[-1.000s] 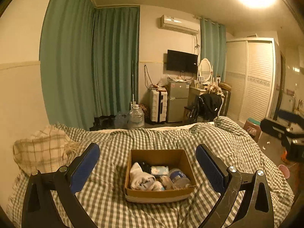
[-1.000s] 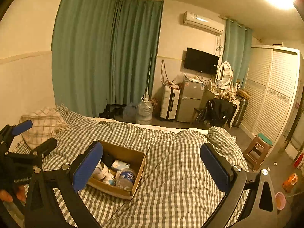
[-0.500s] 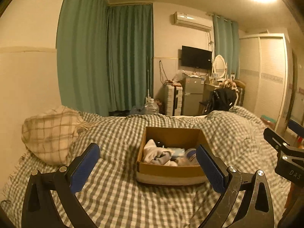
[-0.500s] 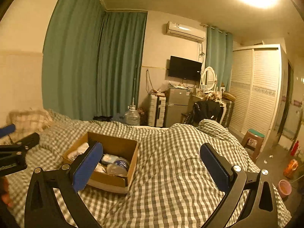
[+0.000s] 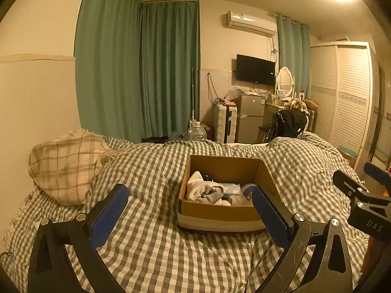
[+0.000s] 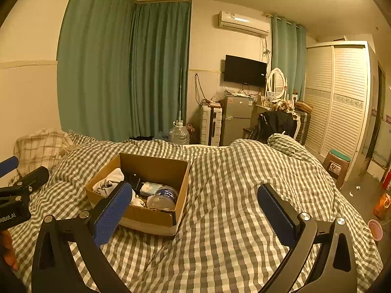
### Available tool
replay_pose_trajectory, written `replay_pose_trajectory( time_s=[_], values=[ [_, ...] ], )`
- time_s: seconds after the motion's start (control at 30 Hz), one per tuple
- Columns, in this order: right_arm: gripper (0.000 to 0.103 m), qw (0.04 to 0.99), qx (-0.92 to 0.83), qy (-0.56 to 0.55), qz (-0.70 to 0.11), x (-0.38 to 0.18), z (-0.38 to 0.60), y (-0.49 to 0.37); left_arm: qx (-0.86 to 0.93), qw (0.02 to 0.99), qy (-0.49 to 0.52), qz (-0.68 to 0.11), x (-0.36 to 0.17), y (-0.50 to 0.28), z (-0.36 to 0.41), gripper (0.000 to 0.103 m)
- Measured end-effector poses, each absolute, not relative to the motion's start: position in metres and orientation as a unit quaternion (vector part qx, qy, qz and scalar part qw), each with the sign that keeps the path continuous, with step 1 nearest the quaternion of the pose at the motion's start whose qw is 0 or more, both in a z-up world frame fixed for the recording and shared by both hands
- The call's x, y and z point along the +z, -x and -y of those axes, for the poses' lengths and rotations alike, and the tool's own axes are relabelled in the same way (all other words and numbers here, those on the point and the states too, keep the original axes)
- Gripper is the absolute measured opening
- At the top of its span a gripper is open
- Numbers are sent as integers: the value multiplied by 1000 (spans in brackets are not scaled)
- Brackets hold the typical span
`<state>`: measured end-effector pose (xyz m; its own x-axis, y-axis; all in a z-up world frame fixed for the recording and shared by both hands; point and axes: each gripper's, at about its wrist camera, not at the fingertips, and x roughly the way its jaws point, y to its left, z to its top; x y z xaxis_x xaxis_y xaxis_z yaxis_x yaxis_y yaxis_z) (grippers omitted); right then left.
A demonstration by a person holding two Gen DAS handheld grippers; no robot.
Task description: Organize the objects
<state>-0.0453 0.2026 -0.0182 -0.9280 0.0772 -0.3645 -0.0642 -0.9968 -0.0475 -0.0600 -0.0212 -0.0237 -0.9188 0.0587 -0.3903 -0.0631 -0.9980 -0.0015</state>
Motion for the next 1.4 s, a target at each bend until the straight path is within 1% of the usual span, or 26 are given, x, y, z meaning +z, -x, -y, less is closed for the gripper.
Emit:
replay_pose_trajectory(
  time_s=[1.4],
  values=[
    [103,40,978,205,21,-25,-196,50,977,34,211,-1,-28,62,21,103]
  ],
)
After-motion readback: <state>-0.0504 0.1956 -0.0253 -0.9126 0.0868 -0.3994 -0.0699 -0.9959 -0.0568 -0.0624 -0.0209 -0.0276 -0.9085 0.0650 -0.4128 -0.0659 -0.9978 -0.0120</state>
